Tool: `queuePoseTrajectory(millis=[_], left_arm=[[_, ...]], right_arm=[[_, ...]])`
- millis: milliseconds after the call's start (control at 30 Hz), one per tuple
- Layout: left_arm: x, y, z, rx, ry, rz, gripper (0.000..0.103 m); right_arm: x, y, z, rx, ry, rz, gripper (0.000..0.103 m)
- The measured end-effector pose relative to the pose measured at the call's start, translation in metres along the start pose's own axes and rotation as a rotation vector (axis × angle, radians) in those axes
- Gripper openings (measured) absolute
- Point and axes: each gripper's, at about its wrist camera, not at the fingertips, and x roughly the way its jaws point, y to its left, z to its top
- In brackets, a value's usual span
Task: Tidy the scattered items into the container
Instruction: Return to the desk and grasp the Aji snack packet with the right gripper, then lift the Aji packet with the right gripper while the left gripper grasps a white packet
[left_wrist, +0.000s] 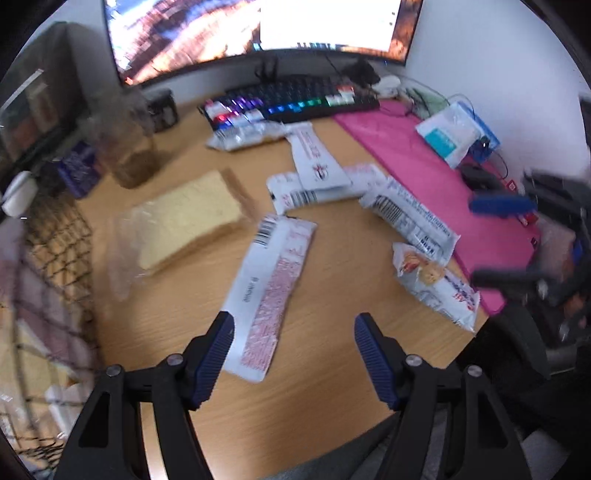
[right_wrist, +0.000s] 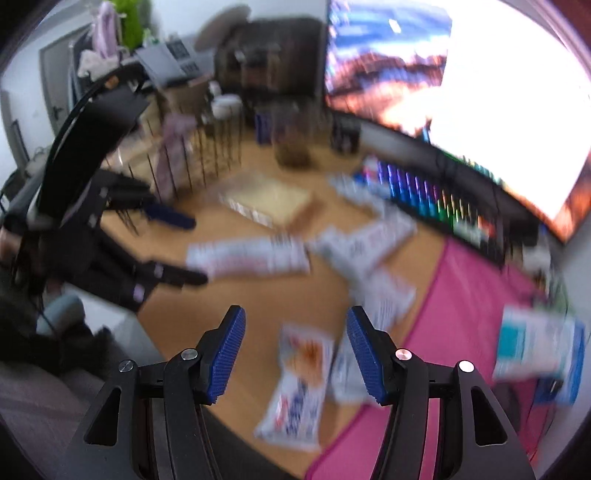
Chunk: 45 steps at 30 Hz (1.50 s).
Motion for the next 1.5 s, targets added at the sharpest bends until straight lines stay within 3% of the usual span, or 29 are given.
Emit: queuePoseTrajectory(millis=[167,267,500,767,833,900,1167,1400,1433,1500], left_arm=[[0.031,0.009,0.002,-0.008,0.052,0.022,0.073],[0.034,0.01,0.004,0.006,0.045,0.053,0.073],[0.048,0.011,0.011,0.049,0.074,0.09,0.074],[0.053,0.017,0.015,0.022,0.055,0.059,0.075],[0.05,0.017,0.014,0.02,0.053,0.06,0.058],[0.048,0.018,0.015,0.013,0.061,0.044,0.052],[0.038,0.018,0.017,-0.022,0.038,0.018,0.048],[-0.005,0.015,0.027,-0.026,-0.065,0.031,0.046],[-0.011,0.015,0.028,-0.026,-0.076,0.025,0.028],[-0.021,0.017,0.029,-0.035,-0.091,0.01,0.026]], right_arm=[[0.02,-0.006,-0.044,0.062,0.077,0.02,0.058],[0.029,-0.006,-0.06,0.089,0.1,0.016,0.058],[0.049,-0.004,-0.067,0.117,0.113,0.019,0.058],[0.051,0.0,-0.064,0.085,0.114,-0.002,0.058],[0.052,0.0,-0.064,0.076,0.113,-0.01,0.05],[0.052,-0.003,-0.062,0.077,0.113,-0.015,0.041],[0.046,-0.007,-0.057,0.079,0.092,-0.024,0.039],[0.025,-0.016,-0.04,0.08,0.034,-0.047,0.039],[0.022,-0.016,-0.036,0.074,0.023,-0.05,0.039],[0.018,-0.013,-0.027,0.05,0.004,-0.057,0.039]])
